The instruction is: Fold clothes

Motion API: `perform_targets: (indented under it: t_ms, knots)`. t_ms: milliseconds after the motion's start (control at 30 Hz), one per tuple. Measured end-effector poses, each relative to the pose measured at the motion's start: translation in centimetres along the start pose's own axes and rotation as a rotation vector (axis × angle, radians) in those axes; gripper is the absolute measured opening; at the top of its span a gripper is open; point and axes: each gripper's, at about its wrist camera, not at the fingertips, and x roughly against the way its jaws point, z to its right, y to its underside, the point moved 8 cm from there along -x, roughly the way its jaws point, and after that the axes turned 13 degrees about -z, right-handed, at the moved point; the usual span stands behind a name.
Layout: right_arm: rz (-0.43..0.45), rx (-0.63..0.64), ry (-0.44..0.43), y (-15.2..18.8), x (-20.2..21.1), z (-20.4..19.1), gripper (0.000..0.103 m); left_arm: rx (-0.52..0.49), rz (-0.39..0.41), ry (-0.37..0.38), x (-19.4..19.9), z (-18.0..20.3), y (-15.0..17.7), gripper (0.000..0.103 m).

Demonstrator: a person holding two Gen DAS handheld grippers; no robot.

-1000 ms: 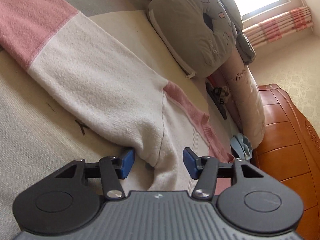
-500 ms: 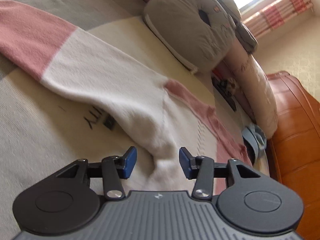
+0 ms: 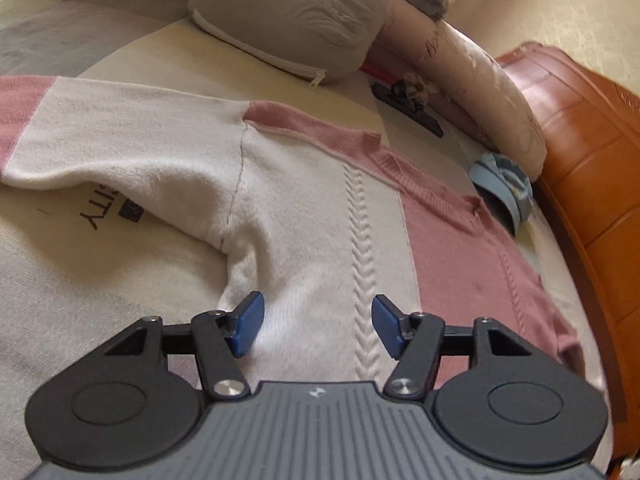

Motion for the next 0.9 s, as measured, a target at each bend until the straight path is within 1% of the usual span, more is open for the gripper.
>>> perform_targets:
  t_ms: [33,67,133,167,200,233,267,300,367,400,467,500,533,567,600,700,767,800,833,867,900]
  knots:
    - [-0.004,-0.008,0.003,0.0,0.0,0.1,0.103,-0.045,-0.006,-0.034,0.3,0.3,0.3,0.061]
    - [-0.009,-0.015,0.007,0.0,0.0,0.3,0.103,-0.073,-0.013,-0.086,0.4,0.4,0.3,0.061]
    - [-0.015,-0.023,0.014,0.0,0.0,0.4,0.103,-0.071,-0.023,-0.167,0.5,-0.1,-0.6,0.062]
    - [-0.017,-0.024,0.015,0.1,0.0,0.4,0.103,-0.033,-0.031,-0.191,0.5,-0.9,-1.2,0.059]
    - [-0.018,-0.024,0.016,0.0,0.0,0.4,0.103,0.034,-0.035,-0.194,0.6,-1.6,-1.8,0.056]
    - [-0.018,-0.025,0.017,0.0,0.0,0.4,0.103,0.074,-0.023,-0.144,1.0,-1.6,-2.1,0.056]
    - [-0.018,-0.028,0.014,0.0,0.0,0.4,0.103,0.073,-0.005,-0.07,1.4,-1.1,-2.3,0.06]
    - [-0.017,-0.032,0.008,0.0,0.0,0.4,0.103,0.052,0.005,-0.008,1.8,-0.1,-2.2,0.066]
    - [-0.015,-0.045,-0.006,0.0,0.1,0.5,0.103,0.007,-0.021,0.014,1.7,1.4,-1.4,0.071]
    - [-0.015,-0.053,-0.013,0.0,0.2,0.6,0.103,-0.015,-0.034,0.025,1.6,2.1,-1.0,0.072]
    - [-0.015,-0.063,-0.023,0.0,0.3,0.7,0.103,-0.033,-0.092,-0.003,0.5,2.2,-0.1,0.073]
    - [-0.016,-0.068,-0.028,-0.1,0.3,0.8,0.103,-0.004,-0.121,-0.029,-0.3,1.4,0.1,0.072]
    - [-0.016,-0.07,-0.029,-0.1,0.3,0.8,0.103,0.009,-0.104,-0.022,-0.6,1.0,0.0,0.072]
    - [-0.017,-0.073,-0.031,-0.1,0.2,0.8,0.103,0.006,-0.069,-0.023,-0.6,0.9,-0.4,0.073]
    - [-0.017,-0.075,-0.033,-0.1,0.2,0.8,0.103,0.006,-0.058,-0.043,-1.0,0.8,-1.1,0.073]
    - [-0.018,-0.079,-0.037,-0.1,0.1,0.9,0.103,0.0,-0.052,-0.103,-2.2,1.4,-3.0,0.073]
    - [-0.02,-0.074,-0.035,-0.1,0.0,0.9,0.103,-0.016,-0.069,-0.143,-2.3,2.0,-3.3,0.073]
    - [-0.021,-0.072,-0.035,-0.1,-0.1,0.9,0.103,-0.034,-0.077,-0.164,-1.9,2.3,-3.1,0.071]
    - [-0.023,-0.067,-0.033,-0.1,-0.1,0.8,0.103,-0.065,-0.073,-0.164,-1.0,2.8,-2.5,0.071]
    - [-0.024,-0.063,-0.031,-0.1,-0.1,0.8,0.103,-0.095,-0.069,-0.165,-0.2,3.3,-2.0,0.071]
    - [-0.025,-0.063,-0.031,0.0,-0.1,0.8,0.103,-0.125,-0.065,-0.165,0.7,3.8,-1.4,0.073]
